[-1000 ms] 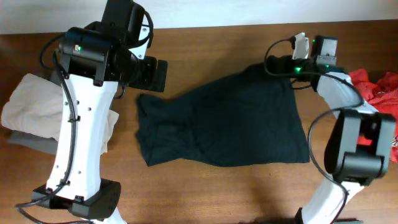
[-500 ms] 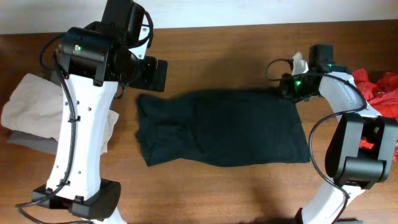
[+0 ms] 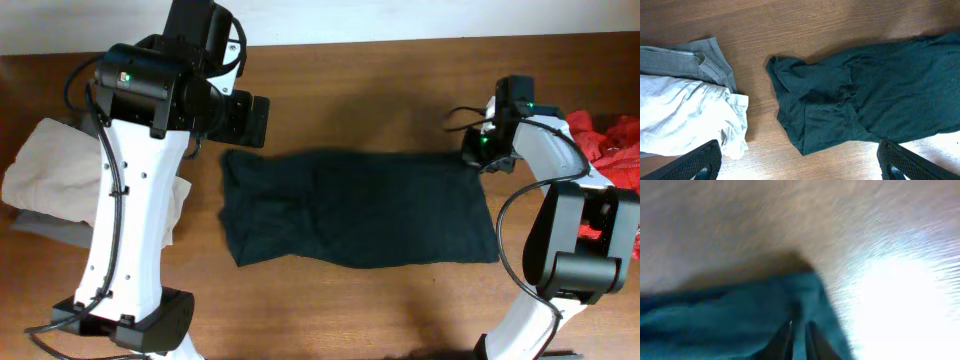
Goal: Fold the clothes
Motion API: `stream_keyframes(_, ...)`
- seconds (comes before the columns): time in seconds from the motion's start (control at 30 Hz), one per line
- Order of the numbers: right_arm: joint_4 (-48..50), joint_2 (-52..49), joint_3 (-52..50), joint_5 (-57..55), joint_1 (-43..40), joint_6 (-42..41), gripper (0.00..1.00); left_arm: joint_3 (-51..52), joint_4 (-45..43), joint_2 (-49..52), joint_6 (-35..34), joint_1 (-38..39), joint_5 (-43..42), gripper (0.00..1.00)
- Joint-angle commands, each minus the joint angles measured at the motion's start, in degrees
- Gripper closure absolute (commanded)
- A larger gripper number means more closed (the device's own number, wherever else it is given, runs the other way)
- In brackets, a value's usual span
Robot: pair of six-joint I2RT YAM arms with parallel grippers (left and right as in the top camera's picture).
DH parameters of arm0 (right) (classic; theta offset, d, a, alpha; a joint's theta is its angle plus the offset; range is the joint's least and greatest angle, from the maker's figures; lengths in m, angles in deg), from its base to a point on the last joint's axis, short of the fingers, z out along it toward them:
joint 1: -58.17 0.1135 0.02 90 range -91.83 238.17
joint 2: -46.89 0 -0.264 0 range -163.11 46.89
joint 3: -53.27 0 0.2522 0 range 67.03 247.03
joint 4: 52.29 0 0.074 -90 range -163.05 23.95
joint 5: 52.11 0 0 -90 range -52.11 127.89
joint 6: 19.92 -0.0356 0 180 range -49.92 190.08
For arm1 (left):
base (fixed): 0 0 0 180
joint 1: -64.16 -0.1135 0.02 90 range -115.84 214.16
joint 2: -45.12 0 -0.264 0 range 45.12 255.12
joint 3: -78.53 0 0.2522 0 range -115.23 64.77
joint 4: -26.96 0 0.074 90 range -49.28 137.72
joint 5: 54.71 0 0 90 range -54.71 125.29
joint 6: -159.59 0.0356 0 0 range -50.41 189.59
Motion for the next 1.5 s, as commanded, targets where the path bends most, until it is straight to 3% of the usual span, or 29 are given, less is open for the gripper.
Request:
stream_keyframes(0.0,1.88,1.14,0.28,-5.27,-0.07,-1.99,0.86,0.46,-0.07,-1.36,0.55,-0.09,-0.61,0.01)
stream_keyframes(0.13,3.56,1.27,0.44,3.26,-0.04,0.07,0.8,0.46,0.09,-1.36,0.52,-0.09,-0.61,0.01)
stream_keyframes(0.3,4.37,1.25,0.5,5.99,-0.04,0.07,0.78,0.46,0.09,-1.31,0.52,-0.09,-0.59,0.01)
stream_keyframes(0.37,6.29,1.25,0.5,12.66,0.02,3.37,0.67,0.46,-0.09,-1.31,0.52,-0.09,-0.59,0.01)
stream_keyframes(0.43,9.31,1.18,0.48,18.88,0.35,9.25,0.45,0.46,-0.44,-1.31,0.52,-0.09,-0.61,0.01)
stream_keyframes(0.53,12.63,1.03,0.48,21.46,1.42,17.64,0.32,0.48,-1.29,-1.31,0.55,-0.09,-0.61,0.01)
stream_keyframes(0.77,12.9,-1.9,0.44,21.11,3.89,34.4,0.3,0.48,-1.62,-1.31,0.52,-0.09,-0.61,0.0)
stream_keyframes(1.17,11.69,-6.23,0.44,27.76,4.15,44.17,0.3,0.48,-1.64,-1.31,0.52,-0.09,-0.61,0.01)
stream_keyframes(1.47,11.19,-8.46,0.35,29.0,4.22,45.38,0.33,0.48,-1.62,-1.31,0.52,-0.09,-0.61,0.01)
